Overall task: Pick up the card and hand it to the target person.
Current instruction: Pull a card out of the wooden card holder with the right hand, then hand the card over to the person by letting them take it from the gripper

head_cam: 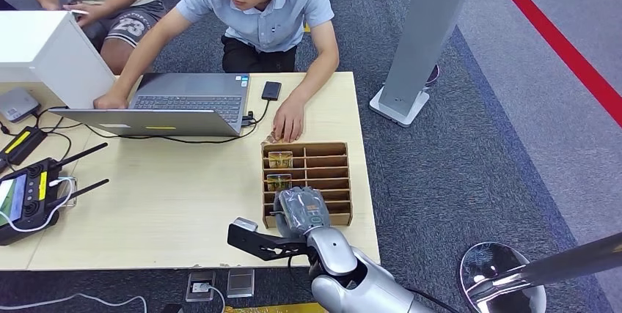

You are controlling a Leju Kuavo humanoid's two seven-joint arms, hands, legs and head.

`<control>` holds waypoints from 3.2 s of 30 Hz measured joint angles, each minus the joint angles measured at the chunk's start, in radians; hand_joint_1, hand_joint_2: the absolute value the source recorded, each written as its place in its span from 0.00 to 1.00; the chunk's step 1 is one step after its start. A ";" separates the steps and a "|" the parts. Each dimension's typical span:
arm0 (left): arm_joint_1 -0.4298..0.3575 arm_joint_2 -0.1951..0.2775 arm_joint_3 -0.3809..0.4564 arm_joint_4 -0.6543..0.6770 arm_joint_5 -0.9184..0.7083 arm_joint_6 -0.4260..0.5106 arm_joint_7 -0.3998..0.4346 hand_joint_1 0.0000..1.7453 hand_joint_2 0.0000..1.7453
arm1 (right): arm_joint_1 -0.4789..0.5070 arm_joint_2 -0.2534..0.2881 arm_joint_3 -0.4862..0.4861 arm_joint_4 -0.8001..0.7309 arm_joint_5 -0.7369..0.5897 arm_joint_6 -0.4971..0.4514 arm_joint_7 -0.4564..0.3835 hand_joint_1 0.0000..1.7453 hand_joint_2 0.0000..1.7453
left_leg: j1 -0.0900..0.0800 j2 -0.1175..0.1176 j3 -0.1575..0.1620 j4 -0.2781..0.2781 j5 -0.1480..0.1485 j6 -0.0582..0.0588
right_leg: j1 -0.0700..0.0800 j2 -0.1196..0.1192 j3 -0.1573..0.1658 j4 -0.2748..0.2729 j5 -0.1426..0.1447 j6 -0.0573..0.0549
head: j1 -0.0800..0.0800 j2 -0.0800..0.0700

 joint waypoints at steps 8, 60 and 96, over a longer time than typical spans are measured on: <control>0.000 0.001 -0.001 0.000 -0.001 0.010 -0.007 0.00 0.00 | -0.005 0.000 0.000 0.014 -0.008 -0.014 -0.006 1.00 1.00 | 0.000 0.000 0.000 0.000 0.000 0.000 | 0.000 0.000 0.000 0.000 0.000 0.000 | 0.000 0.000; 0.001 0.007 -0.002 0.000 0.028 0.000 -0.028 0.00 0.00 | -0.177 -0.100 -0.121 -0.248 0.011 -0.529 -0.282 1.00 1.00 | 0.000 0.000 0.000 0.000 0.000 0.000 | 0.000 0.000 0.000 0.000 0.000 0.000 | 0.000 0.000; 0.002 0.004 -0.013 0.000 0.039 0.006 -0.030 0.00 0.00 | -0.172 -0.049 -0.125 -0.115 -0.085 -0.546 -0.320 0.00 1.00 | 0.000 0.000 0.000 0.000 0.000 0.000 | 0.000 0.000 0.000 0.000 0.000 0.000 | 0.000 0.000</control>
